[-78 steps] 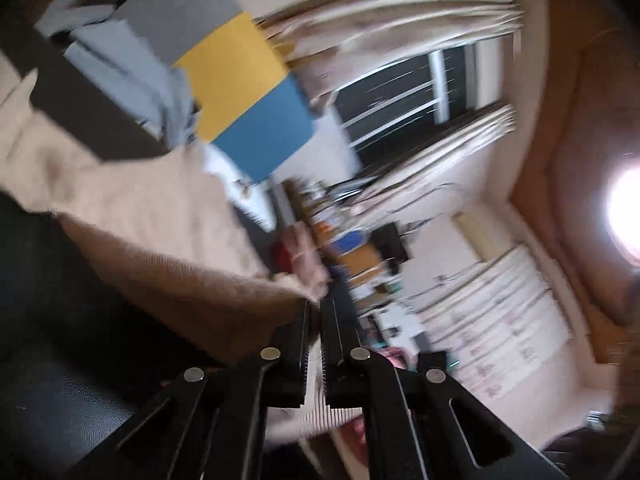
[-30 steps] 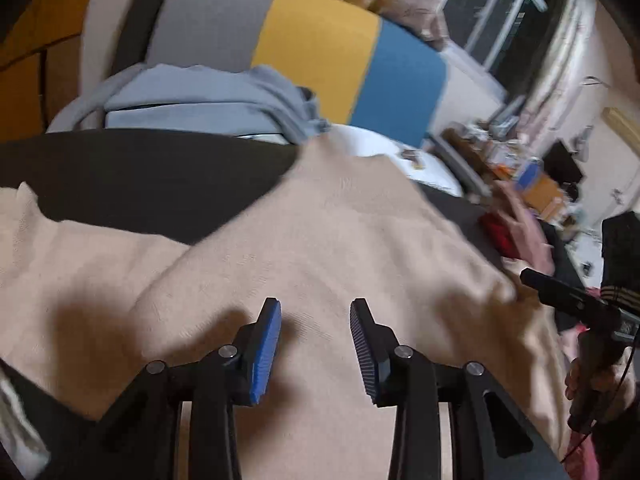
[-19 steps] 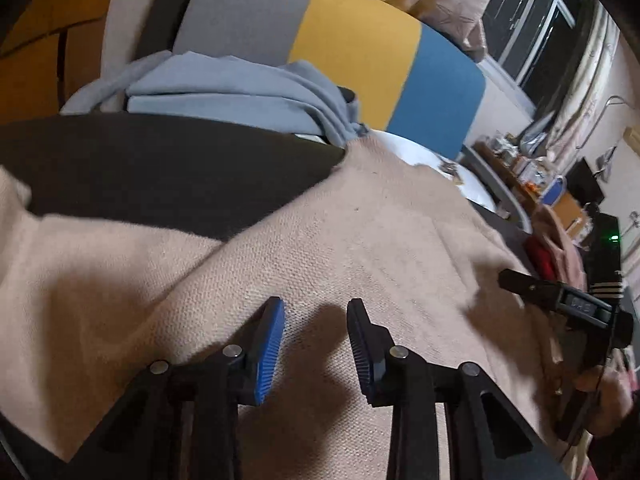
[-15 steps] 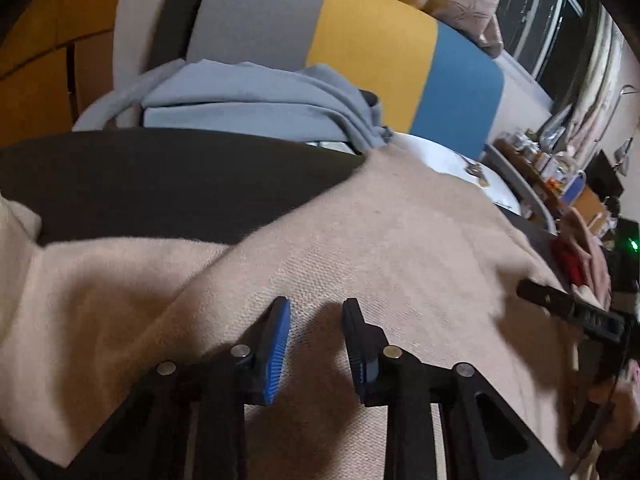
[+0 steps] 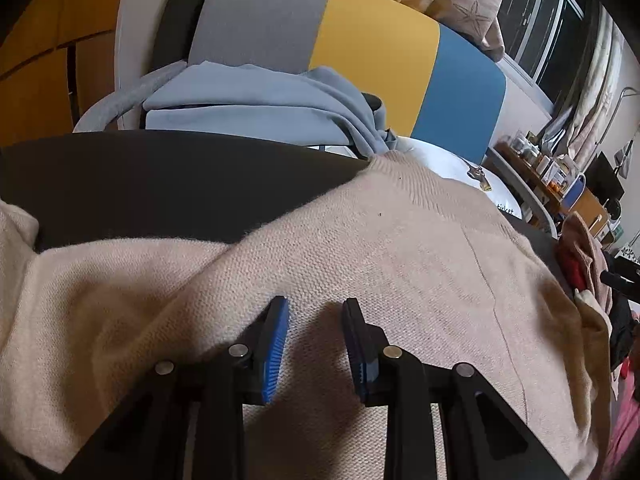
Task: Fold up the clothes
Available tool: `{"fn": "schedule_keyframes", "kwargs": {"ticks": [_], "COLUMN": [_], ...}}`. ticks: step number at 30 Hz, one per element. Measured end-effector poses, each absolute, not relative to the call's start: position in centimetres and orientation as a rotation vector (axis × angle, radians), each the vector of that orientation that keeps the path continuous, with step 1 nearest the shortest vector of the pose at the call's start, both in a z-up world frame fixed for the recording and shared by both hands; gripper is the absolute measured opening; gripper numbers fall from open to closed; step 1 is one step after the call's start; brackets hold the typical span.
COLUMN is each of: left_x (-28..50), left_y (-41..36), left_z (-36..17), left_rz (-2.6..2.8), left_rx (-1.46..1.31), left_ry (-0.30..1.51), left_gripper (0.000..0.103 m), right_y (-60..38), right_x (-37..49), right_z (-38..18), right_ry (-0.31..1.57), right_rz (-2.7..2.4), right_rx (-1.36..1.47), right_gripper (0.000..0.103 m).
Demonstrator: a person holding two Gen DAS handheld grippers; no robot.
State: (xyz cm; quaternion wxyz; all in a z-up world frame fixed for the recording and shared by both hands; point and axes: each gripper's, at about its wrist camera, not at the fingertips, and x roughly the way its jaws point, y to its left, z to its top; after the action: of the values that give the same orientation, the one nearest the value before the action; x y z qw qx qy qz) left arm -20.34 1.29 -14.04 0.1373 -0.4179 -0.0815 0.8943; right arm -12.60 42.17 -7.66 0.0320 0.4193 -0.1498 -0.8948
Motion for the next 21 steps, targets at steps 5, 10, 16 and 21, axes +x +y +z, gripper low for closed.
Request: {"fn": "schedule_keyframes", "kwargs": {"ticks": [5, 10, 16, 21], "left_x": [-20.6, -20.6, -20.3, -20.2], "left_y": [0.9, 0.2, 0.1, 0.0], "left_z": [-14.1, -14.2, -14.2, -14.2], "left_rz": [2.574, 2.549, 2.545, 2.546], "left_rx": [-1.201, -1.19, -1.189, -1.19], "left_ry": [-0.267, -0.339, -0.351, -0.349], "left_gripper": [0.028, 0.028, 0.028, 0.028], "right_y": [51.4, 51.7, 50.9, 49.6], "right_x": [-13.2, -13.6, -12.9, -6.7], "right_z": [-11.1, -15.8, -12.7, -5.6], "right_ry": [-0.618, -0.445, -0.451, -0.32], "right_rz": [-2.805, -2.701, -2.759, -2.899], "right_rx": [1.768, 2.08, 1.933, 1.591], "right_gripper": [0.103, 0.103, 0.02, 0.02]}}
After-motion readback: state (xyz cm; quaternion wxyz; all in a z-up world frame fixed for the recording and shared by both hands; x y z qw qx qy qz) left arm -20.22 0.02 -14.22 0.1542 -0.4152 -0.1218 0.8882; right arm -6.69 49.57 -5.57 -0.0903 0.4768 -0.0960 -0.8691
